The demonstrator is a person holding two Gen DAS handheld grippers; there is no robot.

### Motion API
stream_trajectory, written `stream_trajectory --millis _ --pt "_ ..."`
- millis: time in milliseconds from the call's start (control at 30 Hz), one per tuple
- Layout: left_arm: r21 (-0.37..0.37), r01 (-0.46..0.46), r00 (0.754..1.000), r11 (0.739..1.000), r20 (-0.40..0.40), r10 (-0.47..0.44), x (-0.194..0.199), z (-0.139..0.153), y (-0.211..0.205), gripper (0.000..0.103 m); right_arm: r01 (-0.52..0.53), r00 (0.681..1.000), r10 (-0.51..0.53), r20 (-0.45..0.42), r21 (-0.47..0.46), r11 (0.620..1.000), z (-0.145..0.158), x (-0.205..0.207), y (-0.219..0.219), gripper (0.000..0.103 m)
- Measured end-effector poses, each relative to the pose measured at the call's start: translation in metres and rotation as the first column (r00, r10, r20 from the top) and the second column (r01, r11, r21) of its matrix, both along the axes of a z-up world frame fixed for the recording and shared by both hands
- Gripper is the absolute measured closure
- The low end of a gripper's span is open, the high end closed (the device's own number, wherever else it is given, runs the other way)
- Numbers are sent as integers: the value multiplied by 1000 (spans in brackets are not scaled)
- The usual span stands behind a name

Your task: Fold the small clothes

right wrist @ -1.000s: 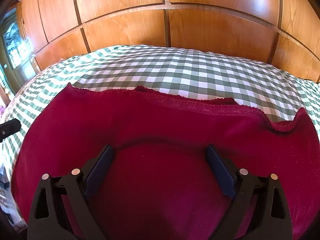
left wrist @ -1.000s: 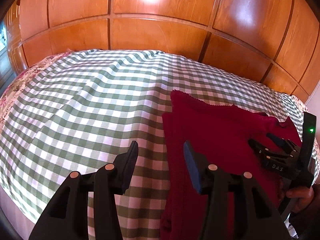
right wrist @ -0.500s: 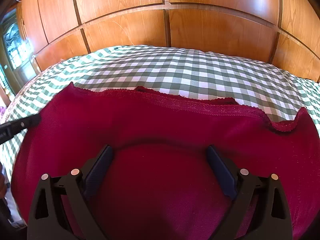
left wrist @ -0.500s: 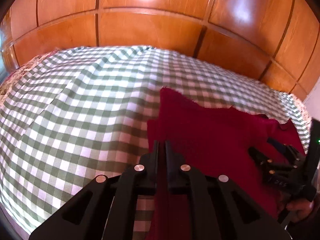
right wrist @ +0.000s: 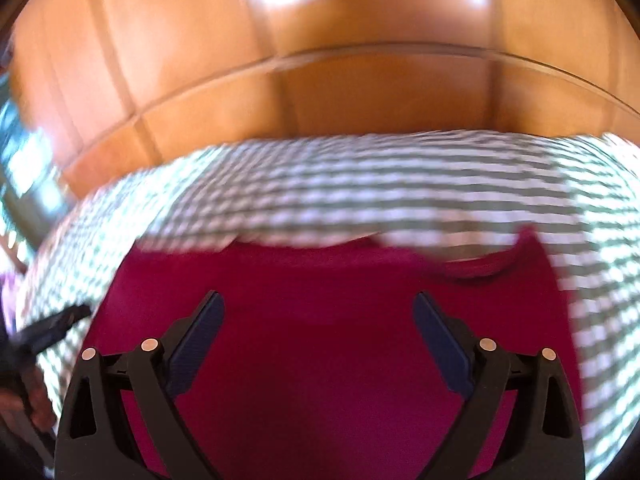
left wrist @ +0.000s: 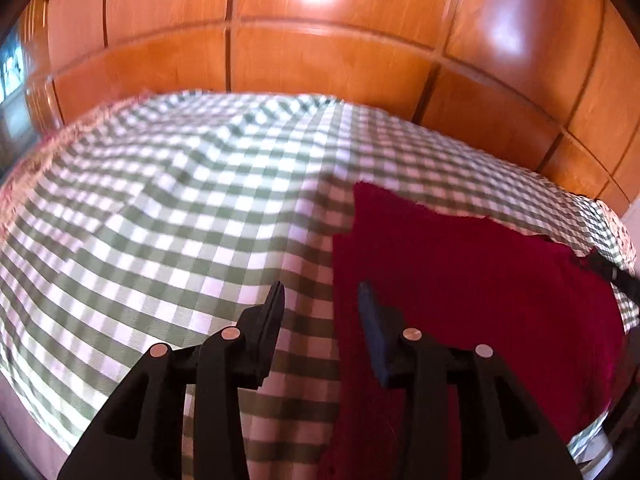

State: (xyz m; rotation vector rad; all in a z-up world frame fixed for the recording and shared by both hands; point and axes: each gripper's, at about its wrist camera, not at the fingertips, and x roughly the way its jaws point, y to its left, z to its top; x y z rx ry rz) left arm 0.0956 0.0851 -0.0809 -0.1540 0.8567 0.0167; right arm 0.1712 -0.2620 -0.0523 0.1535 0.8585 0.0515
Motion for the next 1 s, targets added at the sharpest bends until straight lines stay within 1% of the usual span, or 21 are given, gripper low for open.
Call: stream_trajectory --millis 33,67,100,167,233,267,300,333,367,400,433,500,533,600,633,733,833,867,933,967,1000 --pt "-4 13 1000 1000 13 -13 -3 4 -4 66 51 999 -51 7 -24 998 4 0 -14 10" --pt "-8 31 999 999 26 -31 -4 7 -8 66 137 991 -136 15 -64 988 7 2 -37 10" --pt "-8 45 998 999 37 -44 -5 10 -9 66 186 983 -186 10 -70 980 6 3 -52 10" --pt "14 81 995 997 50 -81 -4 11 -21 64 258 965 -259 -37 -27 966 -1 8 -84 10" --pt "31 106 994 994 33 -107 3 8 -31 64 265 957 -262 -124 14 964 -18 15 -104 19" --pt "33 115 993 993 29 -115 5 8 -35 64 234 959 -225 -171 36 972 -28 20 -107 47" --pt "37 125 992 991 28 -126 7 7 -38 64 219 959 -208 -190 35 975 -33 21 -107 72" --pt "44 130 991 991 28 -131 8 7 -40 64 219 960 -213 -184 10 976 -33 20 -107 80" --pt "50 131 991 990 29 -133 8 7 -43 64 218 963 -214 -165 5 976 -30 18 -108 92" --pt "53 137 990 989 22 -138 9 6 -45 62 229 965 -223 -141 24 973 -25 14 -113 94" --pt "60 139 990 988 5 -140 13 2 -47 57 250 962 -246 -117 25 968 -20 11 -118 95" --pt "89 132 990 987 -59 -127 27 -15 -50 54 286 952 -287 -109 -23 958 -22 15 -128 98" --pt "103 127 990 987 -78 -119 32 -23 -51 52 295 946 -298 -128 -43 955 -29 16 -135 98" --pt "120 111 992 986 -65 -104 33 -25 -55 51 304 932 -317 -174 -97 948 -55 22 -139 99" --pt "127 107 993 986 -64 -99 32 -22 -57 52 310 932 -323 -166 -103 945 -59 23 -138 99" --pt "115 102 994 988 -56 -96 27 -15 -57 52 298 934 -324 -152 -168 940 -57 26 -129 99" --pt "128 109 994 986 -30 -106 17 -5 -59 51 302 935 -324 -144 -157 940 -52 22 -128 94" --pt "129 110 994 986 -23 -108 13 -3 -59 51 303 936 -323 -139 -144 942 -49 20 -128 84" --pt "124 110 994 986 -10 -110 7 2 -58 50 315 938 -327 -120 -103 943 -37 12 -130 48" --pt "121 112 994 986 -6 -113 4 4 -58 50 323 937 -331 -109 -87 942 -32 8 -130 27" --pt "120 114 993 986 2 -116 1 7 -59 50 327 940 -332 -80 -67 943 -24 -1 -129 27"
